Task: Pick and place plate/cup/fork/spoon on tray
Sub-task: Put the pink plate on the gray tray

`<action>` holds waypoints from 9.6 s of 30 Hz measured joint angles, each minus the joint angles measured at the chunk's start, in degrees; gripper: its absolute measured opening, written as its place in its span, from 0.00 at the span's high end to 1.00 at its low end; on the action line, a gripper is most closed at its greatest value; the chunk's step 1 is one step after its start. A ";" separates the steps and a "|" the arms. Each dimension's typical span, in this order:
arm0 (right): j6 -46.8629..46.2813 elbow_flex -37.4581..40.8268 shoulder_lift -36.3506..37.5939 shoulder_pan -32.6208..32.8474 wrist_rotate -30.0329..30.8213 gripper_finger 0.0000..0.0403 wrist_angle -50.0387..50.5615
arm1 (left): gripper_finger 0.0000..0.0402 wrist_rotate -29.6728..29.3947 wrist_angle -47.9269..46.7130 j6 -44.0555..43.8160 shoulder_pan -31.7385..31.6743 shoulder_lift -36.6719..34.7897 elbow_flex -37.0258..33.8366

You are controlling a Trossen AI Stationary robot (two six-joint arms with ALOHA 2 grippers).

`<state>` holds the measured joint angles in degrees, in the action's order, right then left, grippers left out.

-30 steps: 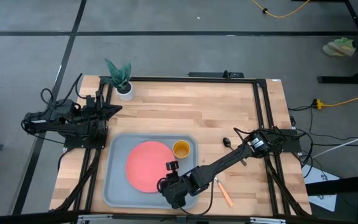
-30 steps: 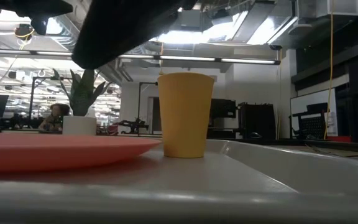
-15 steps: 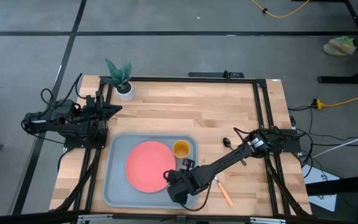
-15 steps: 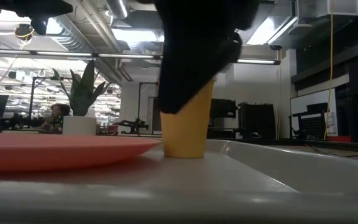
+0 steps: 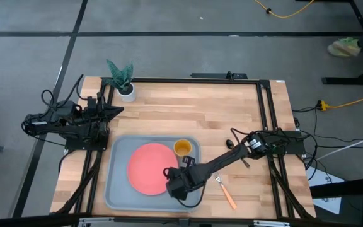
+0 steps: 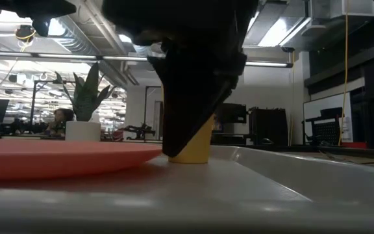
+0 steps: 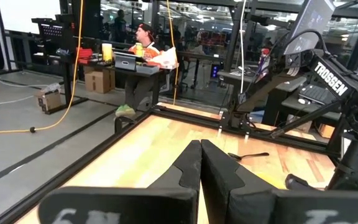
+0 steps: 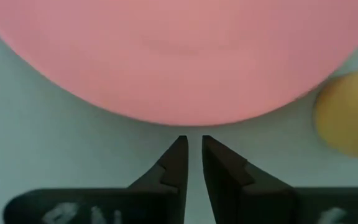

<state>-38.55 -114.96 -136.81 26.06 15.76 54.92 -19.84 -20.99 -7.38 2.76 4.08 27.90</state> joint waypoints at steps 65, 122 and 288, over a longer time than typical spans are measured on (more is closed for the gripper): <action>-28.73 -1.38 -3.30 6.45 12.88 0.89 -4.82 | 1.00 -0.02 -1.01 0.48 -0.01 -0.01 0.00; 0.03 22.50 26.97 10.65 32.60 0.89 2.40 | 1.00 3.85 -1.41 -7.09 0.00 0.46 -0.02; 32.79 114.53 87.82 -4.19 -7.81 0.89 -92.77 | 1.00 7.18 9.43 -59.86 38.53 76.83 4.04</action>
<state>-5.76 -0.43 -48.99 21.87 7.94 -37.85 -12.65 -11.56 -67.24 41.30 80.91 31.94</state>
